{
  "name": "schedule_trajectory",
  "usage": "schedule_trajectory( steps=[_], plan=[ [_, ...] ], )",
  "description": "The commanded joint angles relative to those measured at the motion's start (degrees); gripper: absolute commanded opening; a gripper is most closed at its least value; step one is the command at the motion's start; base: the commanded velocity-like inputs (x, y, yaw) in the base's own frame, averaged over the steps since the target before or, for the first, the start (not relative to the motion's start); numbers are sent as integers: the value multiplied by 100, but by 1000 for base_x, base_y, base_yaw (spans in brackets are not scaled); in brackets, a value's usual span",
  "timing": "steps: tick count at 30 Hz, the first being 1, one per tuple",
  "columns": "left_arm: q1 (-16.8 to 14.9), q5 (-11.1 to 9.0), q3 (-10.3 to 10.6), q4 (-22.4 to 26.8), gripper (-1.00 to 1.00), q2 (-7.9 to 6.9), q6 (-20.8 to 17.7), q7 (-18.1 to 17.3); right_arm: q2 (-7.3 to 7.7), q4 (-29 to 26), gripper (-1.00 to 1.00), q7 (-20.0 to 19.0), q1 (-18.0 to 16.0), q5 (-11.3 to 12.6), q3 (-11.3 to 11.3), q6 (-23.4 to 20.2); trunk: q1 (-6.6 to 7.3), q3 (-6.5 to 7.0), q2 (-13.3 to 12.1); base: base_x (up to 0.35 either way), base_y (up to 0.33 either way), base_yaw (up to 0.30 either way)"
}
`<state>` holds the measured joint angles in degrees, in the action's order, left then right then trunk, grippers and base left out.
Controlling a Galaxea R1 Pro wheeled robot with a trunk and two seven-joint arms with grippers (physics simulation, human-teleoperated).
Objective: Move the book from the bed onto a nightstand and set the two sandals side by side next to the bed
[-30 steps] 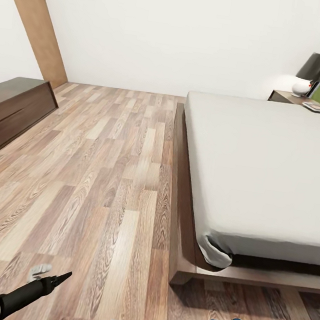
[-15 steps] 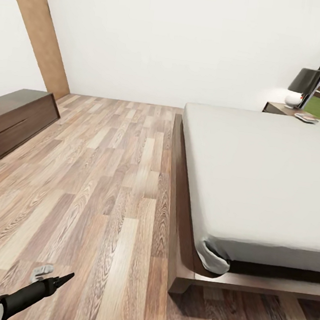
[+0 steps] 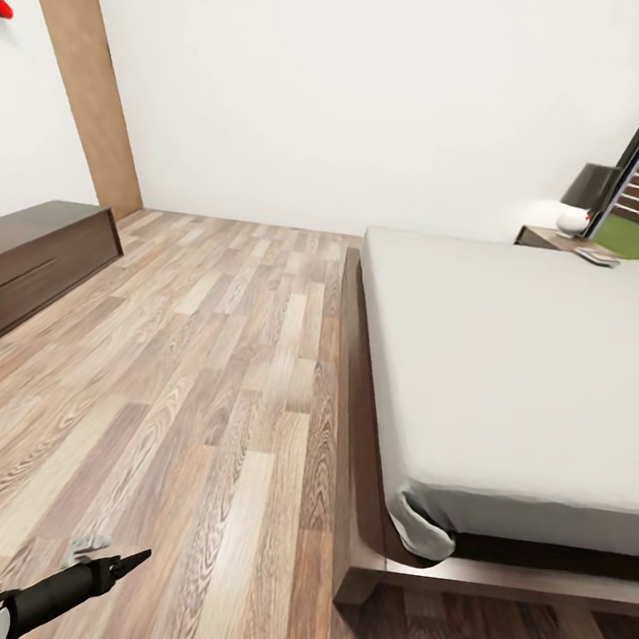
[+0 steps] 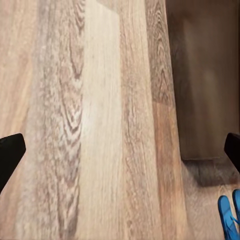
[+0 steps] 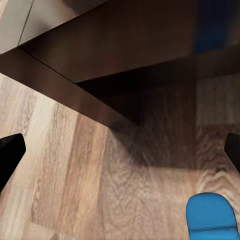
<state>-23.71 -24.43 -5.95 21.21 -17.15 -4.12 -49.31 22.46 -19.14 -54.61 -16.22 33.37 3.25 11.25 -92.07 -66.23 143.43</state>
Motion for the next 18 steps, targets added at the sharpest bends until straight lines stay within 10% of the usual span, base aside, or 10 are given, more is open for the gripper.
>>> schedule_trajectory(
  steps=[1,18],
  plan=[
    [-2,-28,-11,-3,100,1,-44,-26,4,7,100,-6,-4,30,35,37,3,18,0,0,0,0],
    [-2,-27,-11,-12,100,8,-44,4,-4,599,100,-10,-4,29,35,53,105,382,-139,0,0,0]
  ],
)
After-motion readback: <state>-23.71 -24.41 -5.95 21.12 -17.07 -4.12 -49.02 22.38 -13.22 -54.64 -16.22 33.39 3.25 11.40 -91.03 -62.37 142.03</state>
